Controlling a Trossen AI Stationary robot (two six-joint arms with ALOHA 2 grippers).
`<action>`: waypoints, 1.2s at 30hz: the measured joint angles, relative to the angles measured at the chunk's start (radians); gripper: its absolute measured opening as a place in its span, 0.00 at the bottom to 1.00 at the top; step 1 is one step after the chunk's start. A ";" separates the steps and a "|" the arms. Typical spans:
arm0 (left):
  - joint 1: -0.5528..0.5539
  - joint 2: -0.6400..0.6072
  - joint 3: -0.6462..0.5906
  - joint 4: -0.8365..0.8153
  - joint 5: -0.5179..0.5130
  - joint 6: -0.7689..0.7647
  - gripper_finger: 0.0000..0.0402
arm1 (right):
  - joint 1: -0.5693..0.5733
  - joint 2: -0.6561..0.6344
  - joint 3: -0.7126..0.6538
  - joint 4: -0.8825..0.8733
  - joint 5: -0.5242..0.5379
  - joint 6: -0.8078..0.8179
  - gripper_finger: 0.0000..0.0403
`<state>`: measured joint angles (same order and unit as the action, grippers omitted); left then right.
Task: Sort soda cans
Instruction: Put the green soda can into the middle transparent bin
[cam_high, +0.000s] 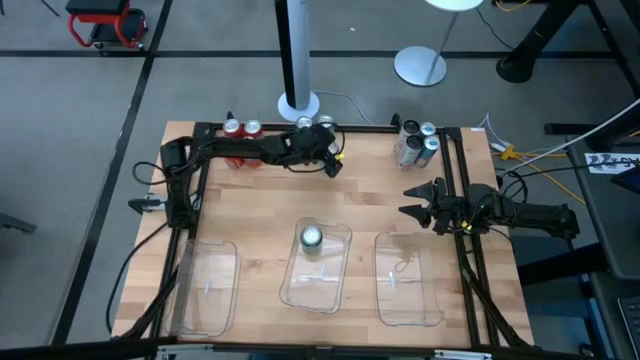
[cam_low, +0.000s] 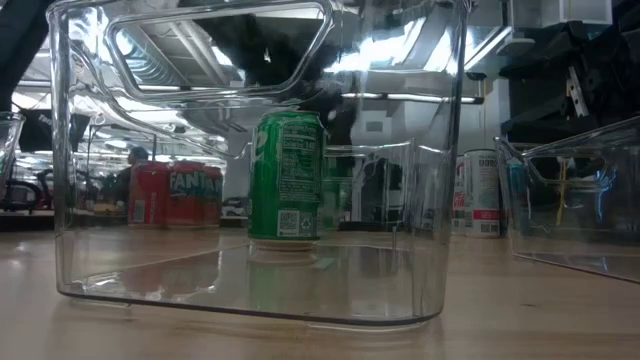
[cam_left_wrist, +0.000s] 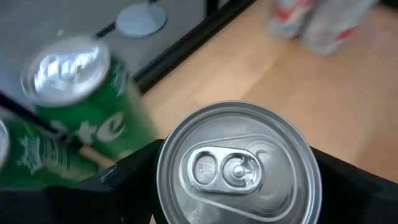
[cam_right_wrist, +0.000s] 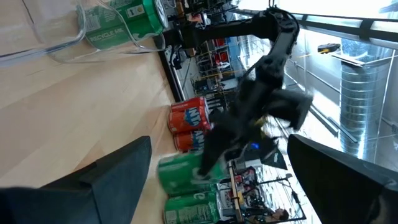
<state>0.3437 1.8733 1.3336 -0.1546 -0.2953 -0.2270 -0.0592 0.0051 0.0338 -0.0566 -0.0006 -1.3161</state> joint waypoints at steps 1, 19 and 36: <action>-0.014 -0.017 0.000 0.001 -0.001 0.003 0.75 | 0.000 0.000 0.000 0.000 0.000 0.001 0.93; -0.314 -0.259 0.003 -0.101 -0.007 0.062 0.75 | 0.000 0.000 0.000 0.002 0.000 0.010 0.93; -0.532 -0.272 0.003 -0.122 0.001 0.043 0.76 | 0.000 0.000 0.000 0.003 0.000 0.027 0.93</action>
<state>-0.1878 1.6014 1.3363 -0.2764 -0.2939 -0.1837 -0.0593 0.0051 0.0338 -0.0536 -0.0002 -1.2891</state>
